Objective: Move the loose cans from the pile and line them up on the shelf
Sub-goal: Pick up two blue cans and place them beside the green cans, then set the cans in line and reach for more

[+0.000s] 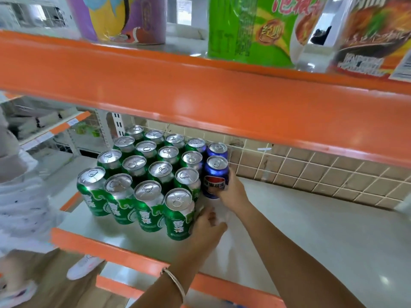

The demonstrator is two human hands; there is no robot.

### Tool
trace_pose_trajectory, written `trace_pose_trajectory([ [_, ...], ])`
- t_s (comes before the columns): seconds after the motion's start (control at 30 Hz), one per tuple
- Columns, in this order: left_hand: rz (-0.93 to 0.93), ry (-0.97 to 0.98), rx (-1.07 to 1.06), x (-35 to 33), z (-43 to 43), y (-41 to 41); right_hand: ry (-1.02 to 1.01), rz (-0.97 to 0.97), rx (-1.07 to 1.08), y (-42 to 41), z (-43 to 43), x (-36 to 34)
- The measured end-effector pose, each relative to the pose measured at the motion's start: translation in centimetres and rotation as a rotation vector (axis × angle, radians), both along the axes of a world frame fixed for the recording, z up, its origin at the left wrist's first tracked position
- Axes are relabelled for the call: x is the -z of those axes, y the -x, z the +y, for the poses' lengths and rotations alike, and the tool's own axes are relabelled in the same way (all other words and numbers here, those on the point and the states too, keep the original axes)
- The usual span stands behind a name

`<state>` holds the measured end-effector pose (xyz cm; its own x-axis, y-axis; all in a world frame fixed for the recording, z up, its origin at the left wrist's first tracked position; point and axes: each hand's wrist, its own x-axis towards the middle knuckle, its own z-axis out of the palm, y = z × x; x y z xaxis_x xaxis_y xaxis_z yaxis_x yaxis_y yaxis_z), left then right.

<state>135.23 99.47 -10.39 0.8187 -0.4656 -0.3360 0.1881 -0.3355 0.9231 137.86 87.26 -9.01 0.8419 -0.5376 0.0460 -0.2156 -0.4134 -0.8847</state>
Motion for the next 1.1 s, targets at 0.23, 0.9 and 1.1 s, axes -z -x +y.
trace_pose_trajectory([
  [0.23, 0.043, 0.020, 0.081, -0.1, -0.4, 0.0, 0.047, 0.062, -0.030, 1.4, -0.2, -0.9],
  [0.9, -0.065, 0.105, 0.680, -6.3, -18.6, 24.2, -0.138, -0.041, 0.658, 40.4, -13.0, -4.0],
  [1.1, -0.030, 0.157, 0.800, -6.1, -23.1, 36.5, -0.206, -0.175, 0.853, 52.6, -15.1, -3.8],
])
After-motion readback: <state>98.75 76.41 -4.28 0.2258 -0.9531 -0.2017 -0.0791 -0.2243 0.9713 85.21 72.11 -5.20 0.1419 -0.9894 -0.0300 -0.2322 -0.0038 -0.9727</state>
